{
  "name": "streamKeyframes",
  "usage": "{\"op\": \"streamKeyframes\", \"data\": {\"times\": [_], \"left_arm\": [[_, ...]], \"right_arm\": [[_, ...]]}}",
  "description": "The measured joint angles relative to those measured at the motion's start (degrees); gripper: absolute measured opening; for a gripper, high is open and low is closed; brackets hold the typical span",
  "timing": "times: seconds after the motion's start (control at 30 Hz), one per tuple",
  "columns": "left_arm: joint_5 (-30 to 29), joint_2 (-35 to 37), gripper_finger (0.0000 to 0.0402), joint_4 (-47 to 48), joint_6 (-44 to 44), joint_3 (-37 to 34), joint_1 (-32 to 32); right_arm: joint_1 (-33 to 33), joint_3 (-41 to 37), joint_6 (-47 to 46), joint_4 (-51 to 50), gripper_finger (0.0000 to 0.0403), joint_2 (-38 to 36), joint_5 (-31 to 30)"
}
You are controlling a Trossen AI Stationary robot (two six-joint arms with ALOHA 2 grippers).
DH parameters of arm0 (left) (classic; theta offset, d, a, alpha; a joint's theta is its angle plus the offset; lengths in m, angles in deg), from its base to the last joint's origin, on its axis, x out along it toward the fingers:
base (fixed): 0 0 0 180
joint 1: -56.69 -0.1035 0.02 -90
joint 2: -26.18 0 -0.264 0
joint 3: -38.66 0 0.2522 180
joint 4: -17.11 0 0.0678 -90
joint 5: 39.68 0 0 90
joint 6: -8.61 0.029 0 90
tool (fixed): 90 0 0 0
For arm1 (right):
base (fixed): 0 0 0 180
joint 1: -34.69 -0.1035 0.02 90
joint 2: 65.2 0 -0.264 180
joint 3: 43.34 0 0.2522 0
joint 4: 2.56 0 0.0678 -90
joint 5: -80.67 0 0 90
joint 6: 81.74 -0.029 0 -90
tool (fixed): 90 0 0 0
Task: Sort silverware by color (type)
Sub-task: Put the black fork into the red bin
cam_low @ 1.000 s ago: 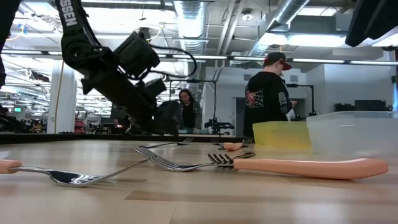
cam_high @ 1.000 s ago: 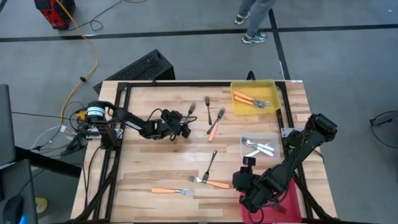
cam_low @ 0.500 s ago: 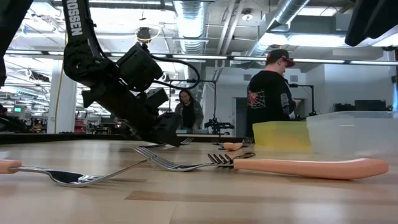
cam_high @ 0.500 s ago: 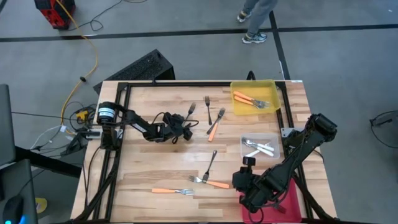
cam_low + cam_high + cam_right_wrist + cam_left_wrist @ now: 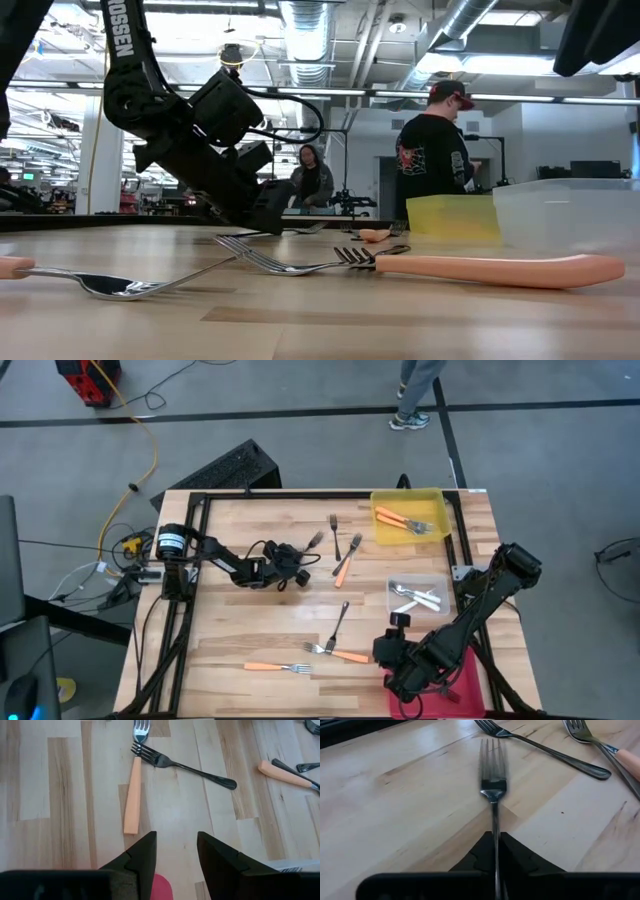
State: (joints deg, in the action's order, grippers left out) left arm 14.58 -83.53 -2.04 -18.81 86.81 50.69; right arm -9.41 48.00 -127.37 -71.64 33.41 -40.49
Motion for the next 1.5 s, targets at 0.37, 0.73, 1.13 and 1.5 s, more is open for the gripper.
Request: {"op": "streamKeyframes", "data": {"times": [0.37, 0.73, 1.13, 1.5], "left_arm": [[2.3, 0.1, 0.0002, -3.4, -0.6, -0.3, 0.2], [8.7, 9.6, 0.0001, -3.3, 2.8, -0.3, 2.6], [7.7, 27.6, 0.0000, 1.0, 10.4, -0.2, 6.6], [6.7, 37.3, 0.0000, 2.8, 15.9, -0.2, 9.9]], "right_arm": [[-0.2, 0.0, -0.5, 1.0, 0.0166, 0.0, -1.4], [-0.3, 0.0, 1.5, 1.0, 0.0166, 0.0, -4.9], [-1.8, 0.0, 5.2, -5.3, 0.0166, -2.8, -24.1], [7.4, 0.0, 24.7, -3.0, 0.0166, -19.7, -25.7]]}}
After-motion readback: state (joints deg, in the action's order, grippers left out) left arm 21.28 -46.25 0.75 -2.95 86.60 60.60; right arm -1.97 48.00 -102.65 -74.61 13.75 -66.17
